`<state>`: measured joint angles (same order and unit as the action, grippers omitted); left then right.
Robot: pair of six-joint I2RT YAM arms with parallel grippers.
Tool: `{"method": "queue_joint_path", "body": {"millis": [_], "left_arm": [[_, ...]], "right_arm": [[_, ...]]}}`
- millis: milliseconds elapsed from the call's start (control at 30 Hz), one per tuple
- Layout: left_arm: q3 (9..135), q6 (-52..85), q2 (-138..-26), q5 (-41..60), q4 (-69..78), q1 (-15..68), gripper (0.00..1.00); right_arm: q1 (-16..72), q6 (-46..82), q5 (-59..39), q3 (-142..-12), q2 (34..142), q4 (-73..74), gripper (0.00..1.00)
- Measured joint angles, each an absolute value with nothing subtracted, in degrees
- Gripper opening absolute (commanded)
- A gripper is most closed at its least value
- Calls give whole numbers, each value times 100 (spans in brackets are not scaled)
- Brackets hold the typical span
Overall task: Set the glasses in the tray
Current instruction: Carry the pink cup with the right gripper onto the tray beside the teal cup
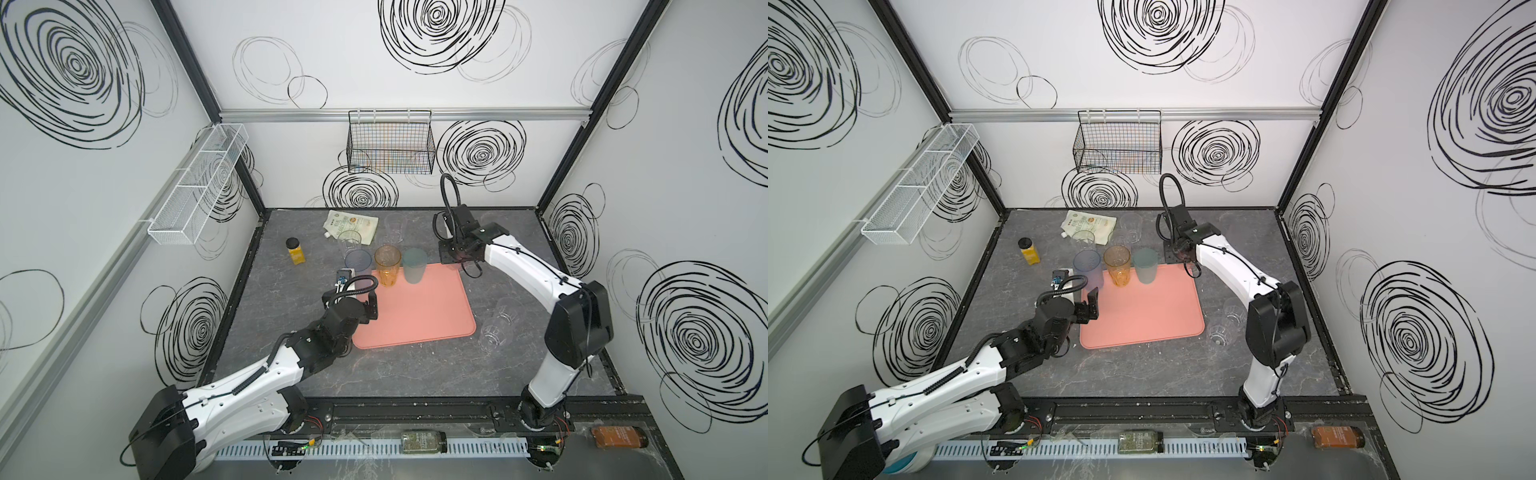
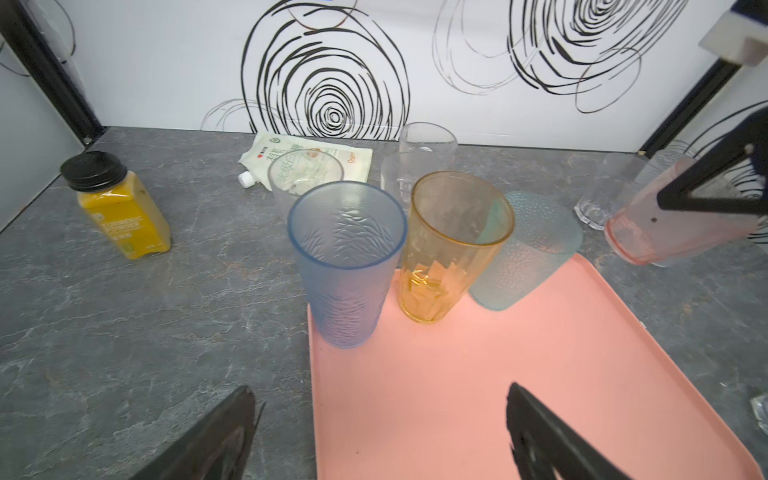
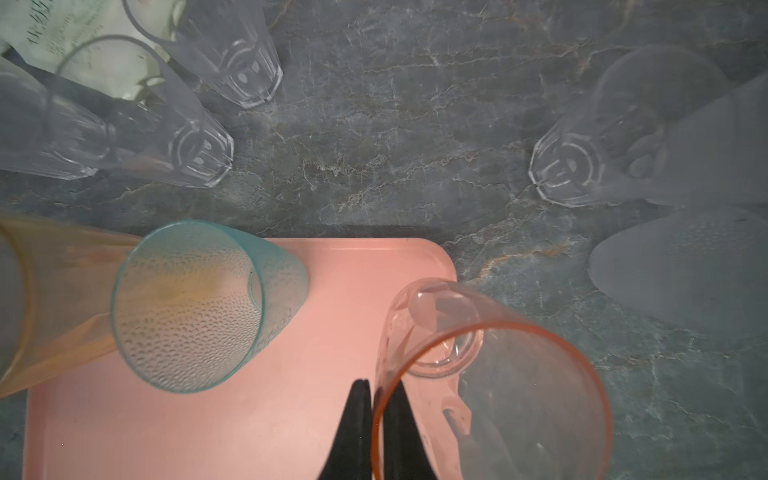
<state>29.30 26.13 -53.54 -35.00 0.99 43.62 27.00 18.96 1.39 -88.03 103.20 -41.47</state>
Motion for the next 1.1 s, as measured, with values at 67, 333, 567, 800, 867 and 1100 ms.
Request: {"method": "queue_joint_path", "body": {"millis": [67,333,567,800,867,1100], "left_arm": [[2923,2617,-5280,-3496,40,4171,96],[2665,2587,-4991,-3253,172,3741,96],[2423,2486,-4978,-3072,381,3732,96],[2368,2165,-5000,-3052,687,4012,96],[2368,2067,-5061,-3070,832,4237,96],[2368,1887,-5387,-3155,1116,4727,96]], "right_arm": [[2738,1883,132,-8849,10532,-4182,4],[2786,1778,145,-9155,11006,-4307,4],[2786,1730,145,-9266,11306,-4318,4],[2786,1660,141,-9288,11386,-4364,4],[2786,1645,137,-9321,11386,-4377,4],[2786,1616,97,-9426,11448,-4451,4]]}}
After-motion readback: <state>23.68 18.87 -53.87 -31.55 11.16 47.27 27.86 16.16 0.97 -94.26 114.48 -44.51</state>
